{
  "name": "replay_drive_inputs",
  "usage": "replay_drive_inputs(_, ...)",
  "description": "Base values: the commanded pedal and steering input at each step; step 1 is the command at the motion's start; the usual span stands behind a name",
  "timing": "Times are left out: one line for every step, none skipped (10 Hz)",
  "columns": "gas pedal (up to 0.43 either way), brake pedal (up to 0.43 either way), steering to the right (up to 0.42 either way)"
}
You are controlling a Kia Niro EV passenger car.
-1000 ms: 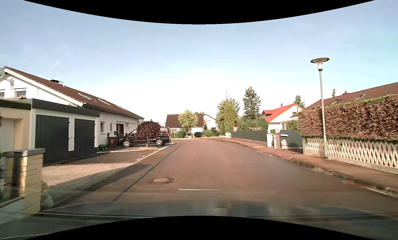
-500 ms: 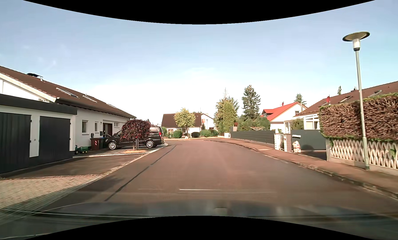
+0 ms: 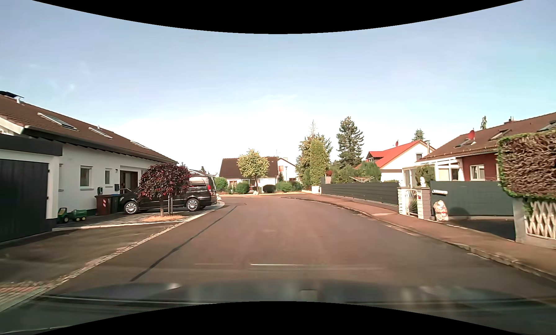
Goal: Follow the waypoints while adhering to traffic rules and regulations
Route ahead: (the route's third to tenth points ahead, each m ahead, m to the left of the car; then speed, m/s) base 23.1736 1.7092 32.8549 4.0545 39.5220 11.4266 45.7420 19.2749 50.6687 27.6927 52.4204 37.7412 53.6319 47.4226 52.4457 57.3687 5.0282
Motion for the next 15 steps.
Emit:
replay_drive_inputs(0.098,0.000,0.012)
replay_drive_inputs(0.087,0.000,0.010)
replay_drive_inputs(0.079,0.000,0.009)
replay_drive_inputs(0.067,0.000,0.008)
replay_drive_inputs(0.059,0.000,0.004)
replay_drive_inputs(0.059,0.000,0.007)
replay_drive_inputs(0.067,0.000,0.020)
replay_drive_inputs(0.067,0.000,0.035)
replay_drive_inputs(0.067,0.000,0.041)
replay_drive_inputs(0.067,0.000,0.043)
replay_drive_inputs(0.079,0.000,0.043)
replay_drive_inputs(0.079,0.000,0.043)
replay_drive_inputs(0.079,0.000,0.043)
replay_drive_inputs(0.079,0.000,0.043)
replay_drive_inputs(0.079,0.000,0.043)
